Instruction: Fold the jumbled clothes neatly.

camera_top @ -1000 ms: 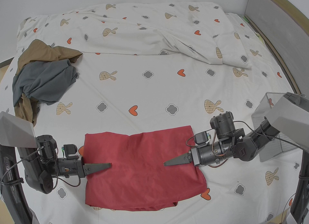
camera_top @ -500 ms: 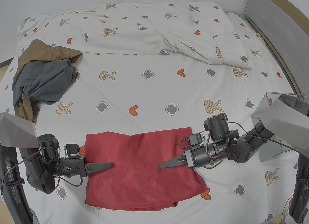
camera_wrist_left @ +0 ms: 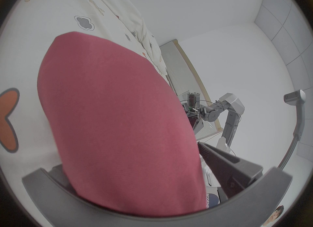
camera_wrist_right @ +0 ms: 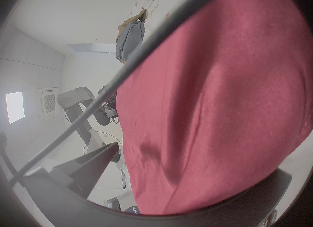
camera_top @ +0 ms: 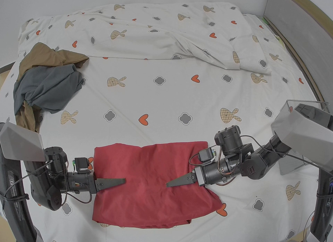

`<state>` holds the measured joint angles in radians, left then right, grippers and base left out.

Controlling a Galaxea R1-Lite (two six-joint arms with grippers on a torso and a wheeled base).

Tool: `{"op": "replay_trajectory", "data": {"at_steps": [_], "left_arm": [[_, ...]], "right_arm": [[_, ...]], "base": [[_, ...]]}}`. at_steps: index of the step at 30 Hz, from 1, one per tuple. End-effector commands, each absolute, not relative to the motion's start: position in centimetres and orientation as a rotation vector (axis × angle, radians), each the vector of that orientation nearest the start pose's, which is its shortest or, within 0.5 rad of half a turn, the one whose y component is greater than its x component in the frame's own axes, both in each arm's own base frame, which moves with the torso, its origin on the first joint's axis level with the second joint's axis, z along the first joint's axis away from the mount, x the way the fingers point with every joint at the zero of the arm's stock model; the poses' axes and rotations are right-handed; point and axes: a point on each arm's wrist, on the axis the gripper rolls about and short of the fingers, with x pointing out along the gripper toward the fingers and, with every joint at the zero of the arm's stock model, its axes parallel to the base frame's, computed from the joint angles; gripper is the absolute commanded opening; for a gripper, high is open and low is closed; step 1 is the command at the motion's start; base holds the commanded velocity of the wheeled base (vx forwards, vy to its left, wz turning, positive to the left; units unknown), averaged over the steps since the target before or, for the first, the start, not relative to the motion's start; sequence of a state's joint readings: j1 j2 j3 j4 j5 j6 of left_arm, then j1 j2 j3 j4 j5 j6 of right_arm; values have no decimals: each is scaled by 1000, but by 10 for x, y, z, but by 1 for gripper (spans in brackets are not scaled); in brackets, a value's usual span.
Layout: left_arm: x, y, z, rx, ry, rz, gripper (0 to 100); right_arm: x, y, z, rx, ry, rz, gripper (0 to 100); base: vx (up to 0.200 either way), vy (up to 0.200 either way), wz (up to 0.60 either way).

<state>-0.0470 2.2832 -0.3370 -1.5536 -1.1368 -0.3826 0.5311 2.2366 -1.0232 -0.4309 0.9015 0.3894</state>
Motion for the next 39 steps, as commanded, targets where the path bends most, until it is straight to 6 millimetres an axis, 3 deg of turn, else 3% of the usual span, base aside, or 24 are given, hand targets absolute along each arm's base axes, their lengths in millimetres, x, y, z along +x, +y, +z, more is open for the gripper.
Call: {"op": "replay_trajectory", "data": {"at_steps": [1, 24, 25, 30, 31, 39], "left_arm": [[285, -35, 2, -543, 571, -1100, 100], [291, -45, -6, -563, 602, -1119, 100], [292, -46, -6, -570, 607, -1120, 0], [292, -48, -6, -581, 617, -1125, 0], [293, -49, -6, -584, 619, -1126, 0], [294, -49, -4, -601, 626, -1122, 0]], "right_arm": [[321, 214, 31, 454, 1097, 1189, 100], [318, 230, 24, 427, 1083, 1235, 100], [318, 231, 25, 429, 1083, 1236, 100], [318, 233, 24, 424, 1081, 1241, 100], [318, 233, 24, 422, 1080, 1241, 0], [318, 234, 24, 417, 1075, 1248, 0]], "base": [[0, 0, 0], [0, 0, 0], [0, 0, 0], [0, 0, 0], [0, 0, 0], [0, 0, 0]]}}
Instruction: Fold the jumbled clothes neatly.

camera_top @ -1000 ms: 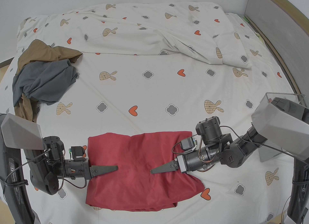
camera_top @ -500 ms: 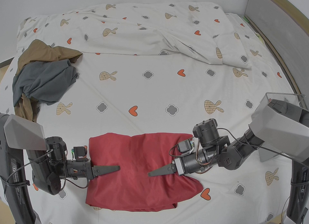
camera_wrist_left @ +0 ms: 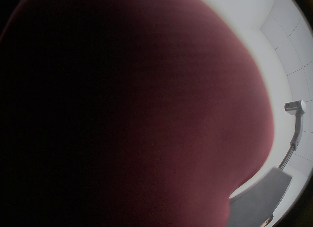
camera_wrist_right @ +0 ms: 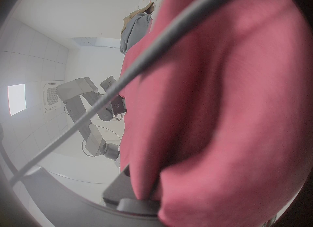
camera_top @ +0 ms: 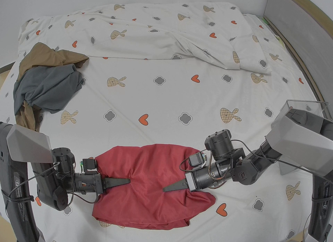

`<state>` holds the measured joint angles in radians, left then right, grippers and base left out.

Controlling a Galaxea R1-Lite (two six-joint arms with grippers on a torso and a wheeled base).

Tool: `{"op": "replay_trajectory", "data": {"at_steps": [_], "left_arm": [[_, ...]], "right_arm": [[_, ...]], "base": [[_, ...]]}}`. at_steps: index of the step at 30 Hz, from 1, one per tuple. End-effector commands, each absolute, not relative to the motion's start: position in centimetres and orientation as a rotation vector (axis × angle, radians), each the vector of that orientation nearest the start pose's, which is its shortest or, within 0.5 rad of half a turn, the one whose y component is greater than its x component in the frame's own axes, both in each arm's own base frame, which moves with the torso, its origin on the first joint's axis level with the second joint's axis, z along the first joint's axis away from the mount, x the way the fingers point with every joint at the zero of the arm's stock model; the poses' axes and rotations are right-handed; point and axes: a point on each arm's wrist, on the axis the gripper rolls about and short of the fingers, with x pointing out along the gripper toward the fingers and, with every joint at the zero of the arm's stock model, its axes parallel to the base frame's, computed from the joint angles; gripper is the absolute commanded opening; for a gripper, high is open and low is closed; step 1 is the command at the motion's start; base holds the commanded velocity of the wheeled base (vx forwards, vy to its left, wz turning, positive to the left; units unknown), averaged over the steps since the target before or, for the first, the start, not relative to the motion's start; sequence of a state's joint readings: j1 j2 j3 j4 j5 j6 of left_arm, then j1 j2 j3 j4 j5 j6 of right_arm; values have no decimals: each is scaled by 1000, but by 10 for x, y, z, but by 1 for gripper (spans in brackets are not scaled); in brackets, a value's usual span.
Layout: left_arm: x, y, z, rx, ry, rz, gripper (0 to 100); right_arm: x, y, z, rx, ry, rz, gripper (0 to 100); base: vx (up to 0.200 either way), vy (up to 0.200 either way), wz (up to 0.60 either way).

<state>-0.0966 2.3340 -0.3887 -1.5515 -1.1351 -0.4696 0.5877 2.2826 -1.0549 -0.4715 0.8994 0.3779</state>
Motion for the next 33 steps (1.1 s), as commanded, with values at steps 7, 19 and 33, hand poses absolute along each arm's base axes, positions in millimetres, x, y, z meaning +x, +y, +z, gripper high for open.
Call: {"op": "replay_trajectory", "data": {"at_steps": [7, 19, 33], "left_arm": [[290, -53, 7, -584, 606, -1142, 0], [276, -65, 41, -589, 581, -1197, 0], [263, -68, 92, -629, 517, -1237, 0]], "right_arm": [[314, 232, 39, 422, 1052, 1255, 0], [300, 227, 77, 445, 1006, 1274, 0], [289, 220, 110, 491, 975, 1274, 0]], "base": [[0, 0, 0], [0, 0, 0], [0, 0, 0]]}}
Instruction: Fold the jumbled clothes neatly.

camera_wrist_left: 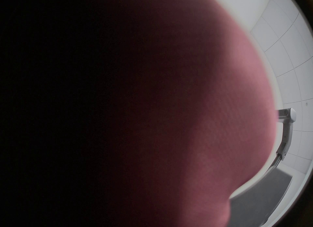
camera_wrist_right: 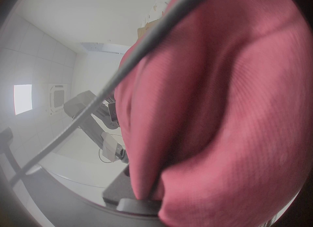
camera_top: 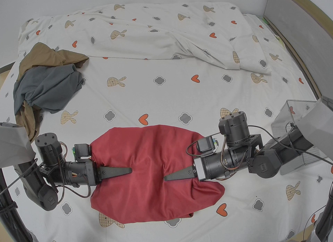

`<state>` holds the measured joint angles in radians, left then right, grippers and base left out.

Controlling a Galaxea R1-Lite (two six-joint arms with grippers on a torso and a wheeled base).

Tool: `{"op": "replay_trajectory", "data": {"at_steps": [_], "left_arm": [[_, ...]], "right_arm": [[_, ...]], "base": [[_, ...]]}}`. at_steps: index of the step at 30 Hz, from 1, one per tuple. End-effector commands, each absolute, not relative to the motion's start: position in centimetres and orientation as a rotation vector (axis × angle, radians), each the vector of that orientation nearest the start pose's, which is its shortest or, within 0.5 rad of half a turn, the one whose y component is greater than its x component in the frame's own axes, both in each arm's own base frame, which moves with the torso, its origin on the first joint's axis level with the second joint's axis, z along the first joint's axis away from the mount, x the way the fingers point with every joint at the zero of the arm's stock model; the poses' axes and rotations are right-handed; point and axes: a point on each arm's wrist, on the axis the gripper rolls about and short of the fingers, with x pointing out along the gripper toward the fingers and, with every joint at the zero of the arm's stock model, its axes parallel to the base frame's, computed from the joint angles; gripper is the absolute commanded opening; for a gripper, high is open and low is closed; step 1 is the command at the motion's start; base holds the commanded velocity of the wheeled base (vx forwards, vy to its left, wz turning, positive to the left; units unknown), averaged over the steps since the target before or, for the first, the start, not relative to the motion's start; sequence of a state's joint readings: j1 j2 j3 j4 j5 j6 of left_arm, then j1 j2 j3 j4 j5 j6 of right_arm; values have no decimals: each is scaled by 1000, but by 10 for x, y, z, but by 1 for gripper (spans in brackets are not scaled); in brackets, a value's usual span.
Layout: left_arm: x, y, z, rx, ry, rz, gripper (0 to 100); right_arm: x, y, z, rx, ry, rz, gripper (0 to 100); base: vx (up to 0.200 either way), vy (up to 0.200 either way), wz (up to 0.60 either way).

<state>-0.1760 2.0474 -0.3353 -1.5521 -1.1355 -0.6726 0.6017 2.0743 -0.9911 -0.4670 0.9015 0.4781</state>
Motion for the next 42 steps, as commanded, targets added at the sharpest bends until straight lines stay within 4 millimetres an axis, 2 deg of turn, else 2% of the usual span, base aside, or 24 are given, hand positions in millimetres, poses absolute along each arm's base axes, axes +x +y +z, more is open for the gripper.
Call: {"op": "replay_trajectory", "data": {"at_steps": [1, 6, 11, 16, 26, 42], "left_arm": [[262, -68, 96, -640, 517, -1238, 0], [261, -68, 102, -650, 513, -1241, 0], [260, -72, 101, -648, 517, -1247, 0], [259, -79, 101, -641, 507, -1238, 0], [255, -78, 108, -618, 478, -1251, 0], [253, -72, 97, -648, 520, -1211, 0]], "right_arm": [[288, 219, 116, 512, 976, 1267, 0], [282, 214, 136, 557, 963, 1254, 0], [279, 210, 143, 559, 955, 1253, 0], [277, 211, 142, 558, 972, 1250, 0], [278, 213, 137, 556, 986, 1251, 0], [278, 213, 136, 557, 991, 1249, 0]], "base": [[0, 0, 0], [0, 0, 0], [0, 0, 0], [0, 0, 0], [0, 0, 0], [0, 0, 0]]}}
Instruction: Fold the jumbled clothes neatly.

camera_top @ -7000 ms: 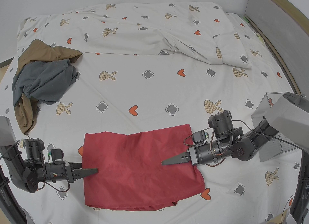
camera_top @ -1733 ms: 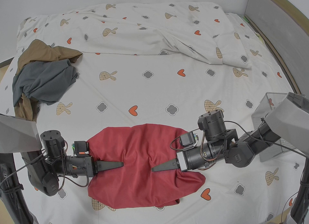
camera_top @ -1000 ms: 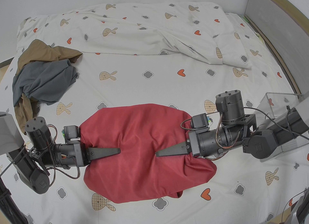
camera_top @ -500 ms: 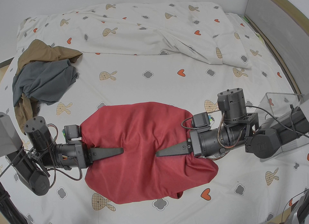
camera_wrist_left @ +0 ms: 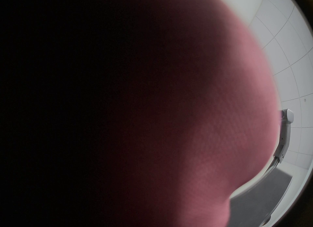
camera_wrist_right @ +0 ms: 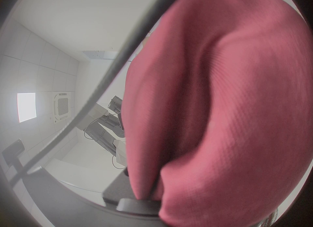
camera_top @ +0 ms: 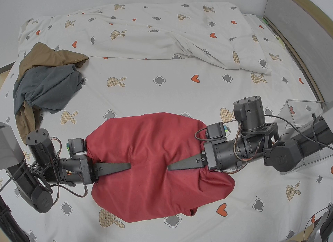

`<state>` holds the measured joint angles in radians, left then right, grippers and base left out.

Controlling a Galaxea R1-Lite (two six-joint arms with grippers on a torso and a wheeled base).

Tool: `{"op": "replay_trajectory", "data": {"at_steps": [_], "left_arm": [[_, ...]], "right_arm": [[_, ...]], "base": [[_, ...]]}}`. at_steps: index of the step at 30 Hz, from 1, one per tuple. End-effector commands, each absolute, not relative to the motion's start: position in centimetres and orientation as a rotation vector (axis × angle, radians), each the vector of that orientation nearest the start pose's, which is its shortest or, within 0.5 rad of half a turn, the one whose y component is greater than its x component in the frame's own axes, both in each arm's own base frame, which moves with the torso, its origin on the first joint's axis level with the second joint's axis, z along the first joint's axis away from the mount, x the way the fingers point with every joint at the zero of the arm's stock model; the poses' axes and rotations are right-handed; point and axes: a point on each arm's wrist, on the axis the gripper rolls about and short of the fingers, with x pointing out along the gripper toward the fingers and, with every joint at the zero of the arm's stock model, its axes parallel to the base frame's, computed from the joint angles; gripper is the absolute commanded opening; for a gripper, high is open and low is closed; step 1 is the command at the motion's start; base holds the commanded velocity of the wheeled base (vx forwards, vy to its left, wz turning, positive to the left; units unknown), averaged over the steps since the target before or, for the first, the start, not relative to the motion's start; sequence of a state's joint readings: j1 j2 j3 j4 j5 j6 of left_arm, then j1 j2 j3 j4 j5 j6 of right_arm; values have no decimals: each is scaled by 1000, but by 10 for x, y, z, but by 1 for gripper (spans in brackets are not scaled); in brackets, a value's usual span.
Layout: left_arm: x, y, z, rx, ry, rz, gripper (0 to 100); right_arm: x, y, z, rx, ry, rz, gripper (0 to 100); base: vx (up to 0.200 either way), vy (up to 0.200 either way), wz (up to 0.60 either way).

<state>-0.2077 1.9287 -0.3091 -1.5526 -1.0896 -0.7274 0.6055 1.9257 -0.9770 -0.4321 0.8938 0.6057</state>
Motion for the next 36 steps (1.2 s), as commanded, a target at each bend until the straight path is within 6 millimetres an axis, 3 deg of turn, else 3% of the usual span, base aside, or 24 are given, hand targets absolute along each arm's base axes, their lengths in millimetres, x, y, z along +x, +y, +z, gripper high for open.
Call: {"op": "replay_trajectory", "data": {"at_steps": [1, 21, 36], "left_arm": [[253, -70, 97, -652, 521, -1206, 0], [250, -67, 98, -668, 525, -1187, 0], [250, -64, 99, -569, 448, -1200, 0]], "right_arm": [[278, 213, 136, 557, 991, 1249, 0], [278, 214, 136, 557, 991, 1250, 0], [276, 213, 142, 544, 959, 1233, 0]], "base": [[0, 0, 0], [0, 0, 0], [0, 0, 0]]}}
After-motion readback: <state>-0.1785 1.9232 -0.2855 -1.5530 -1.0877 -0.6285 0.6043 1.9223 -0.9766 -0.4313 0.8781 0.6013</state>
